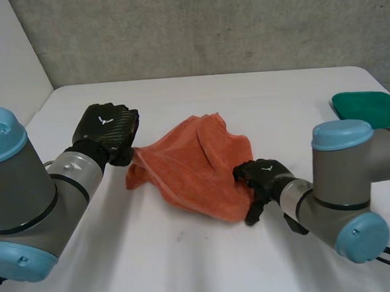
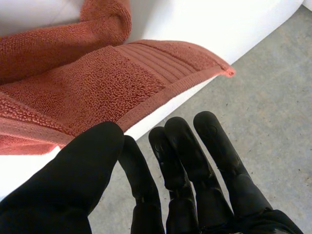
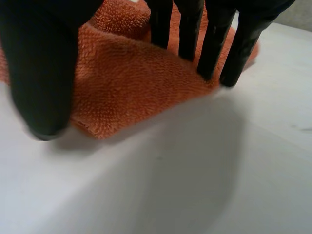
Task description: Fold the laundry.
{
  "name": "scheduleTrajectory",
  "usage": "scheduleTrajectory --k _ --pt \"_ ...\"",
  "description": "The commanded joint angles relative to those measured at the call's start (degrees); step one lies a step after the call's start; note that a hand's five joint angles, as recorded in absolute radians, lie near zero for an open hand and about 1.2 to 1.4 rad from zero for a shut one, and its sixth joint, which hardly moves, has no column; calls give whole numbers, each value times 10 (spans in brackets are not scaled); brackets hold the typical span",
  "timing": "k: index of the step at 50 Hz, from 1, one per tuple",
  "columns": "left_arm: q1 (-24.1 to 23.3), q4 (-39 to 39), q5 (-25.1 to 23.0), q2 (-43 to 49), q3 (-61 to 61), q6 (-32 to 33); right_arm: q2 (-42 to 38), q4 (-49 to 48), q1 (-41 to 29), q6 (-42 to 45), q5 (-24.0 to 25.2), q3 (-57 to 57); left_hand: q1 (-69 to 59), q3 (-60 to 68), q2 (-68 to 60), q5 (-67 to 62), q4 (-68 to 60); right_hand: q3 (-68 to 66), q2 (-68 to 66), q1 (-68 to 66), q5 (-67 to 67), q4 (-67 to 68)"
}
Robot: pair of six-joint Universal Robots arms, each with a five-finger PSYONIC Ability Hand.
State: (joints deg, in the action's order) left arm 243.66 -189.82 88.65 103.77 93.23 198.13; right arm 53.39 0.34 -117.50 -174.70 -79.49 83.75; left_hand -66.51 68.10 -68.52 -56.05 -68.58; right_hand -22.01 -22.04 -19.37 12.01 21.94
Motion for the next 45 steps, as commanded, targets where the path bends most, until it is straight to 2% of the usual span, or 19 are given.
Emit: scheduleTrajectory --k 1,6,7,10,11,15,20,26,27,28,30,33,38,45 --pt "-2 9 0 -22 0 -21 0 -2 -4 -25 -6 -22 -135 119 -115 -139 -114 -580 -580 -606 580 581" --pt "-3 24 -1 -61 1 -42 80 2 1 -4 3 -30 -135 119 -115 -139 -114 -580 -580 -606 580 581" --pt "-3 27 -1 -71 1 -46 118 4 8 19 9 -40 -135 119 -115 -139 -114 -580 -580 -606 580 581" --pt "-2 34 -1 -105 0 -56 164 22 24 73 17 -60 -135 119 -115 -139 -114 -580 -580 -606 580 581" --pt "-2 35 -1 -116 1 -60 191 41 36 118 23 -77 -135 119 -115 -139 -114 -580 -580 -606 580 581" --pt "-3 34 0 -167 4 -85 225 93 46 190 24 -172 -135 119 -115 -139 -114 -580 -580 -606 580 581" --pt "-3 31 -2 -214 16 -116 198 172 47 196 31 -313 -135 119 -115 -139 -114 -580 -580 -606 580 581" --pt "-5 23 -4 -186 46 -116 40 285 36 202 33 -489 -135 119 -115 -139 -114 -580 -580 -606 580 581" --pt "-5 22 -4 -174 51 -115 23 297 33 201 30 -505 -55 39 -35 -60 -34 -580 -580 -606 580 581" --pt "-5 23 -3 -144 60 -114 4 306 30 201 29 -518 194 -210 214 189 214 -580 -580 -606 580 581" --pt "-12 24 -1 -113 63 -119 -41 323 20 201 25 -544 337 -353 357 332 358 -580 -580 -606 580 581" --pt "-34 29 5 -51 59 -120 -66 324 8 200 14 -550 421 -437 442 417 442 -580 -580 -606 580 581" --pt "-60 29 15 22 46 -141 -62 324 -26 198 -21 -528 467 -483 487 462 488 -580 -580 -606 580 581" --pt "-57 34 14 54 17 -265 -24 292 -34 194 -32 -474 521 -537 541 516 542 -580 -580 -606 580 581"
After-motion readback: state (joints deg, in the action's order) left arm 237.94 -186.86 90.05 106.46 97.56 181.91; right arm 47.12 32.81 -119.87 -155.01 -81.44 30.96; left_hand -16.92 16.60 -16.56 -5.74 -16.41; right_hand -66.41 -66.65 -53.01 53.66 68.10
